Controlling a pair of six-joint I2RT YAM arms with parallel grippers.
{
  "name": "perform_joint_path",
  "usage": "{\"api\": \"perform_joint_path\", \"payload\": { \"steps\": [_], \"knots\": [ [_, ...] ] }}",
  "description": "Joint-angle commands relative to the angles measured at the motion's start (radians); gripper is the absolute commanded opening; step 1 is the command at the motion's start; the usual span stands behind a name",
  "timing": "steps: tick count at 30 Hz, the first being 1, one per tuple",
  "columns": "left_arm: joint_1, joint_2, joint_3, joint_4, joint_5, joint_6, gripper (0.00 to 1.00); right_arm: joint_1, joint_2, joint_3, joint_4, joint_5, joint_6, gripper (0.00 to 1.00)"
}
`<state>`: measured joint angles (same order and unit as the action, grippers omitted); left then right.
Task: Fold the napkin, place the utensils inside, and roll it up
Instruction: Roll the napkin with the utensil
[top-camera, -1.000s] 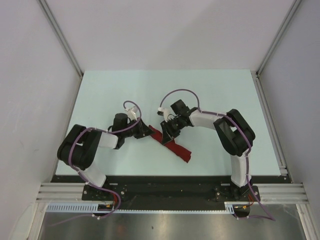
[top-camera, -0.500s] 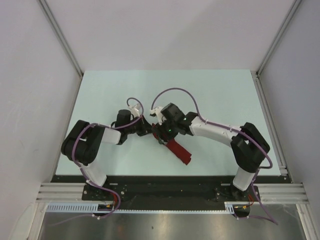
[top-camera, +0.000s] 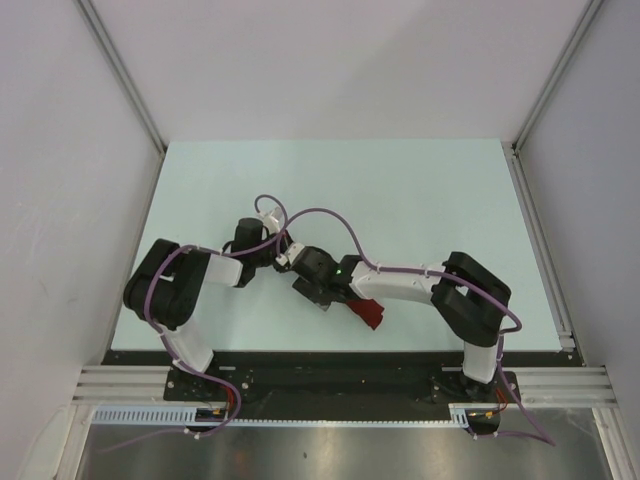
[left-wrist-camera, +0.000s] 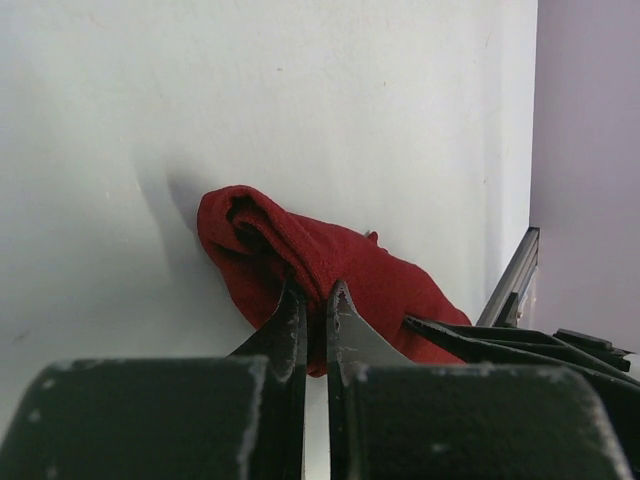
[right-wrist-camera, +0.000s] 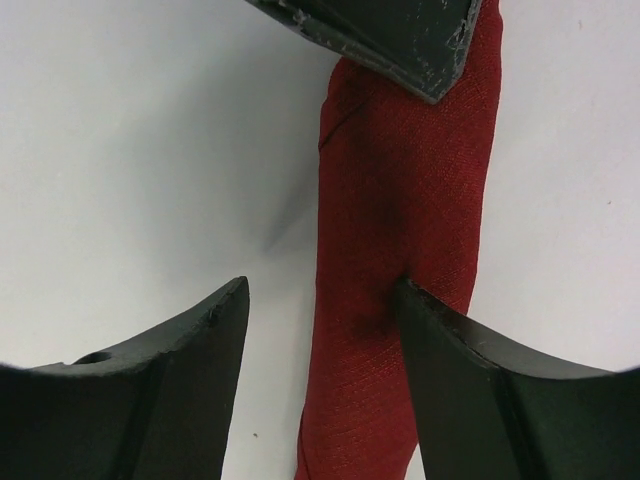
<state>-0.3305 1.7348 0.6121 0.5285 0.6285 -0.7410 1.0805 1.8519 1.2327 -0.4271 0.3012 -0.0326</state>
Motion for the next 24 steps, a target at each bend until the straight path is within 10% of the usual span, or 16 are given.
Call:
{"api": "perform_joint_path", "payload": {
  "steps": [1,7,14,24],
  "knots": [
    [-0.012,0.005,0.028,-0.009,0.019,0.029,0.0,-0.008,0.027,-0.013,-0.001,0.064,-0.021,0.64],
    [-0.013,0.008,0.038,-0.001,0.039,0.031,0.01,-0.059,0.035,-0.044,0.039,0.041,-0.021,0.64],
    [-0.007,-0.026,0.051,0.015,0.03,0.012,0.44,-0.138,0.032,-0.075,0.073,-0.138,-0.021,0.63],
    [0.03,-0.092,0.055,-0.004,-0.021,-0.011,0.47,-0.243,0.035,-0.084,0.099,-0.328,-0.01,0.58]
  ]
}}
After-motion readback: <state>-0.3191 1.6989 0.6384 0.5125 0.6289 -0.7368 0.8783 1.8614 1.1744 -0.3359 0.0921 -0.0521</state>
